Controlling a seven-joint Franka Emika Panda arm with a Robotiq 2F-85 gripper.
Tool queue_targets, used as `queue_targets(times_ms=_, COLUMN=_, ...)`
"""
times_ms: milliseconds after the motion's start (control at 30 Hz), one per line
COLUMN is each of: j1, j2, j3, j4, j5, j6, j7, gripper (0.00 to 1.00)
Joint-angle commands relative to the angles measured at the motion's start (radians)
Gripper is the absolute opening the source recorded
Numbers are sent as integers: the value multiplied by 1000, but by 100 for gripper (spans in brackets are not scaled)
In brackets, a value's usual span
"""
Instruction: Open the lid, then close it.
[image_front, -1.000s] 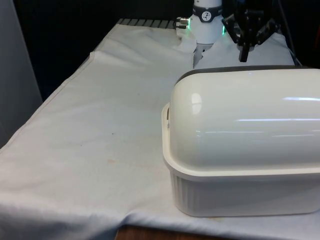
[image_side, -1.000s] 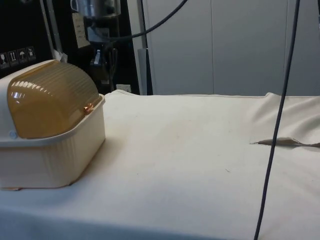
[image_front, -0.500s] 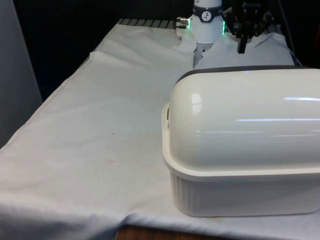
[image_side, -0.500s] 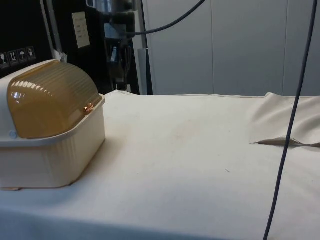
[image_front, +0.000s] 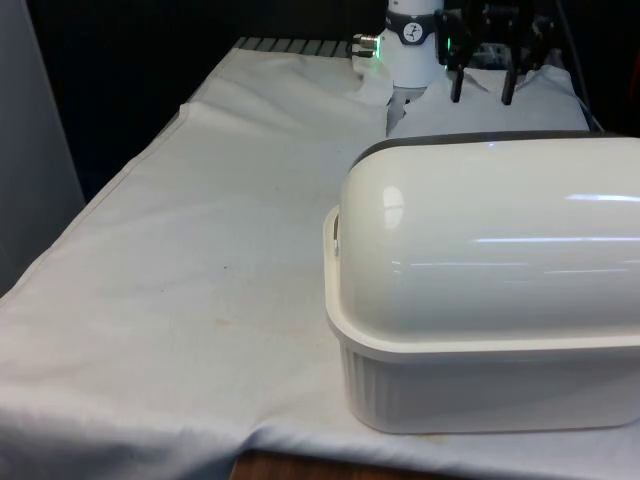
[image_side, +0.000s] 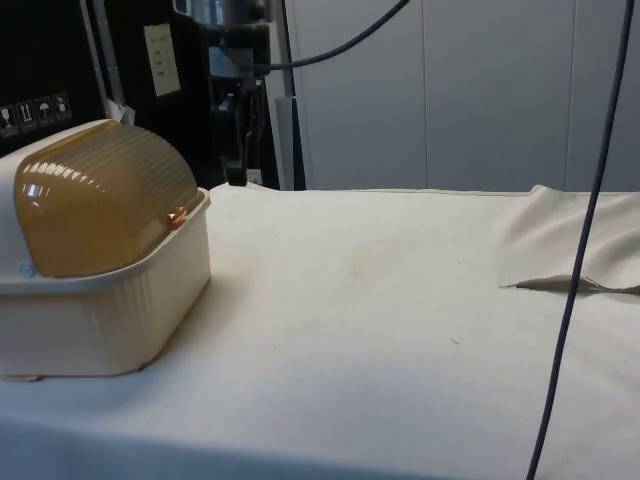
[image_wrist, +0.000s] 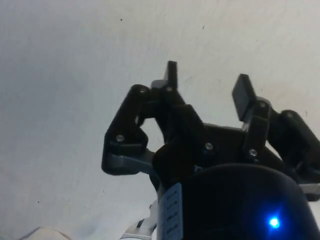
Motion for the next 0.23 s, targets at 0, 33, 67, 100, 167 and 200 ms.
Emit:
queue_targets(times_ms=0, j1=-1, j2=-1, j3=2, j4=-3, j5=14, j6=10, j7=-8, gripper=65)
queue_targets(times_ms=33, j1=-1, j2=0, j3=2, j4=-3, j5=14, j6=10, j7=-8, gripper=70)
queue_targets(times_ms=67, j1=-1, j2=0, j3=2, j4=-3, j5=14, j6=10, j7=-8, gripper=74)
queue_targets(times_ms=100, j1=-1, j2=0, j3=2, j4=-2, j5=11, j6=8, j7=-6, gripper=84)
queue_targets(times_ms=167, j1=-1, j2=0, j3=1, j4=-1, j5=8, j6=6, j7=-4, gripper=93)
queue_targets(times_ms=200, j1=-1, j2=0, j3=1, j4=-1, j5=7, j6=5, j7=-4, gripper=98)
